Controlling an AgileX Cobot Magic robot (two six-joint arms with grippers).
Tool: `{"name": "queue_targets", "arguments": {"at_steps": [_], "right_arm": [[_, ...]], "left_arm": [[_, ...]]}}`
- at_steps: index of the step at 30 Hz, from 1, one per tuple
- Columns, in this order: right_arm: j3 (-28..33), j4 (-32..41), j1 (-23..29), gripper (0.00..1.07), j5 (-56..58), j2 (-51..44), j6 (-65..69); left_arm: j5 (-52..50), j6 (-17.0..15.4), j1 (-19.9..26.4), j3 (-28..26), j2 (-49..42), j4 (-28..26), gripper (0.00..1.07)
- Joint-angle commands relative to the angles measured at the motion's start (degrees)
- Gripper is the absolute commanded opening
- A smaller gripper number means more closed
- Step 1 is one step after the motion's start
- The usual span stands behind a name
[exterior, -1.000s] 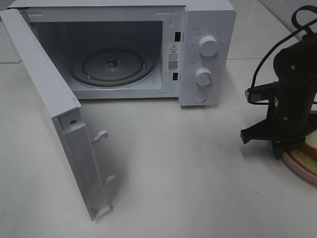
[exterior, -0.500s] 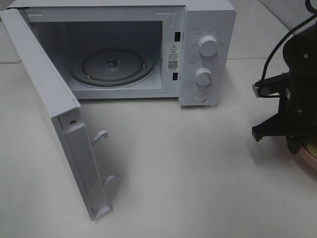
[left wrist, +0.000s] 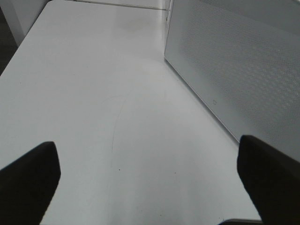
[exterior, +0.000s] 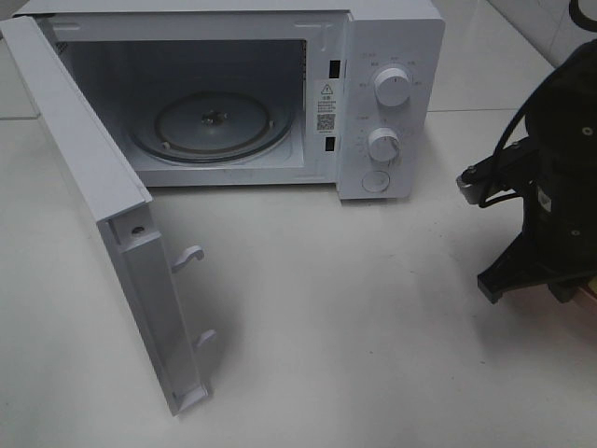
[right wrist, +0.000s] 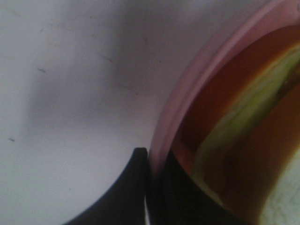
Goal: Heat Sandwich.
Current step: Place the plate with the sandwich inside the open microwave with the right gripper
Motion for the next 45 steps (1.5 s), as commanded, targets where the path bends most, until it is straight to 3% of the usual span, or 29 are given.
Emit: {"name": "queue_targets", "arguments": {"at_steps": [1, 12, 15, 20, 23, 30, 33, 45], "right_arm": [[2.23, -2.46, 3.15, 0.0, -0.23, -3.95, -1.26], [6.42, -2.23, 12.78, 0.0, 2.75, -9.74, -4.76], [9.91, -2.29, 18.62, 0.0, 4.07, -13.98, -4.76], [12.09, -2.29, 22.4, 0.0, 4.07, -17.19, -5.16], [14.55, -2.23, 27.79, 0.0, 3.95, -20.05, -7.68], [16.73, -2.12, 34.95, 0.0, 1.95, -23.32, -16.39], [16.67, -2.06, 37.07, 0.0, 0.11, -23.49, -26.41], [16.67, -1.95, 37.13, 0.0, -3.09, -23.49, -55.46]], "left_arm": [[-0.69, -0.29, 0.23, 0.11, -0.97, -0.46, 0.97], [-0.69, -0.29, 0.23, 0.11, -0.97, -0.46, 0.97], [-0.69, -0.29, 0.23, 0.11, -0.97, -0.46, 0.97], [-0.69, -0.29, 0.23, 0.11, -0.97, -0.46, 0.97], [-0.69, -0.29, 0.23, 0.11, -0.97, -0.46, 0.97], [-0.69, -0.29, 0.23, 0.11, -0.97, -0.46, 0.97], [-0.69, -0.29, 0.23, 0.11, -0.97, -0.46, 0.97], [-0.69, -0.29, 0.23, 0.11, -0.97, -0.46, 0.97]]}}
